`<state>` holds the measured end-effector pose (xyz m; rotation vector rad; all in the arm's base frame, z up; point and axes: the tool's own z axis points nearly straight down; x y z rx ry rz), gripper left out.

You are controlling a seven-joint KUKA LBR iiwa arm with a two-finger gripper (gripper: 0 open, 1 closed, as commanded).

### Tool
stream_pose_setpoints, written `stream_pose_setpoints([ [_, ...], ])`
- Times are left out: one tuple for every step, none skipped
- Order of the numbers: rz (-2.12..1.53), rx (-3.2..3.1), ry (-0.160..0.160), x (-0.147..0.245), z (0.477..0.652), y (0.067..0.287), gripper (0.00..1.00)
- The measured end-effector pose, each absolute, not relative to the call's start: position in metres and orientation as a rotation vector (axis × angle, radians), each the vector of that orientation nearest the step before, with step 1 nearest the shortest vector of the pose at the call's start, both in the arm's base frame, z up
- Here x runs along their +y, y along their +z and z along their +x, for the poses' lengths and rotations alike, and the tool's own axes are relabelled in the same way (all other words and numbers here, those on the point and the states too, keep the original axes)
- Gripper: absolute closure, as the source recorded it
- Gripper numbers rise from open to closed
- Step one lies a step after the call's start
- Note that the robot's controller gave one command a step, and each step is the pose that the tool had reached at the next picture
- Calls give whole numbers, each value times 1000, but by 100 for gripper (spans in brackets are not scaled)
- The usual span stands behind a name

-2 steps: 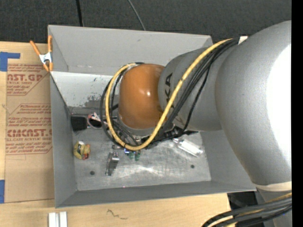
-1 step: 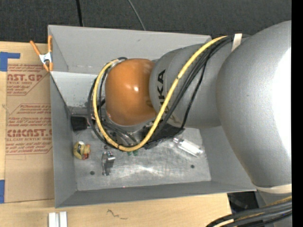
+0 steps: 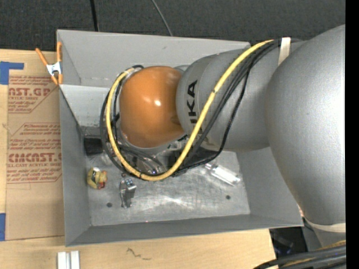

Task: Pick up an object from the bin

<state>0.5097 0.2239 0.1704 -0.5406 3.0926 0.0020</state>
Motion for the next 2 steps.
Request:
stream_pose_setpoints([
  [-215,3124,7,239,531,136,0],
  [-348,3118,4,246,512,71,100],
])
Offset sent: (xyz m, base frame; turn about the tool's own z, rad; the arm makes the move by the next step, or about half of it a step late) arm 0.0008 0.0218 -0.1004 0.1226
